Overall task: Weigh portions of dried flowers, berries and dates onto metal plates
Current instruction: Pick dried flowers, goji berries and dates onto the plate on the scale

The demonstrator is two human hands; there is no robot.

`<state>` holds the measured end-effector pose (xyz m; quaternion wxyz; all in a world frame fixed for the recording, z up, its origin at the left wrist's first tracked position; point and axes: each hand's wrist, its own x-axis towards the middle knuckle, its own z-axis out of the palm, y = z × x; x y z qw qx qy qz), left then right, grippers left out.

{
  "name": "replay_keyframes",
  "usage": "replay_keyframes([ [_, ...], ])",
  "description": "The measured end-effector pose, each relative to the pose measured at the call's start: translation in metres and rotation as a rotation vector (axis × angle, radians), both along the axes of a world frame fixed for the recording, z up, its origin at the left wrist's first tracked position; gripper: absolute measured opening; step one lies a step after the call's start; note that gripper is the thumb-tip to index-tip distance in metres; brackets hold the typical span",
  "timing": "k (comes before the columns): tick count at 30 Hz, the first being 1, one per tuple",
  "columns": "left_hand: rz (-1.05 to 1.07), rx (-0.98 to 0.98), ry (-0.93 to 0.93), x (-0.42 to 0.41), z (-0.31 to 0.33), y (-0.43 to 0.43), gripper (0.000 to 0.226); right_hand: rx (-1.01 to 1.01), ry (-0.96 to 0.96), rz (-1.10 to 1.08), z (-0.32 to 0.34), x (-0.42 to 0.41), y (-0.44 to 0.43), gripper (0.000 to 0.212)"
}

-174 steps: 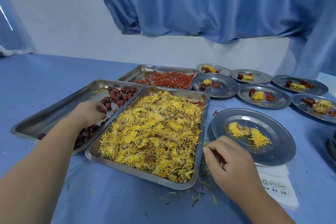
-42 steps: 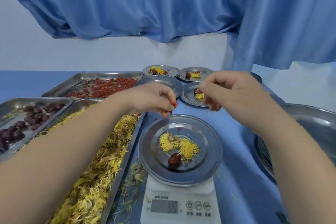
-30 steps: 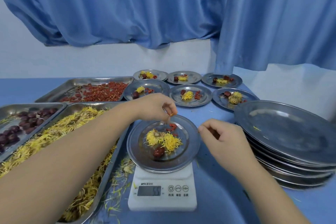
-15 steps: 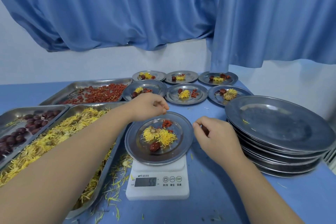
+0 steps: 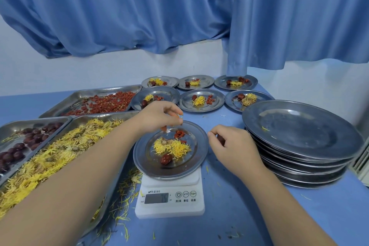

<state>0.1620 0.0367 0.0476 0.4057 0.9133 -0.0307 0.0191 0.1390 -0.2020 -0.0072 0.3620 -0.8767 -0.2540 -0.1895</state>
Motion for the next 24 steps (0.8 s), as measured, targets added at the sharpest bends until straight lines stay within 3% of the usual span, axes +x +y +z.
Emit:
replay_keyframes([
  [5,0.031,-0.013,0.019,0.001,0.000,0.003,0.009,0.014,0.008,0.002,-0.001,0.002,-0.001,0.020],
  [12,0.056,-0.130,0.050,-0.003,-0.005,0.007,0.028,0.013,-0.004,0.005,-0.003,0.003,-0.001,0.020],
  [20,0.119,0.051,-0.034,-0.008,-0.007,0.002,0.024,0.017,-0.016,0.007,-0.004,0.004,-0.001,0.020],
  [24,0.112,0.049,-0.085,-0.010,-0.004,-0.006,0.014,0.016,-0.026,0.003,-0.005,0.005,-0.001,0.021],
])
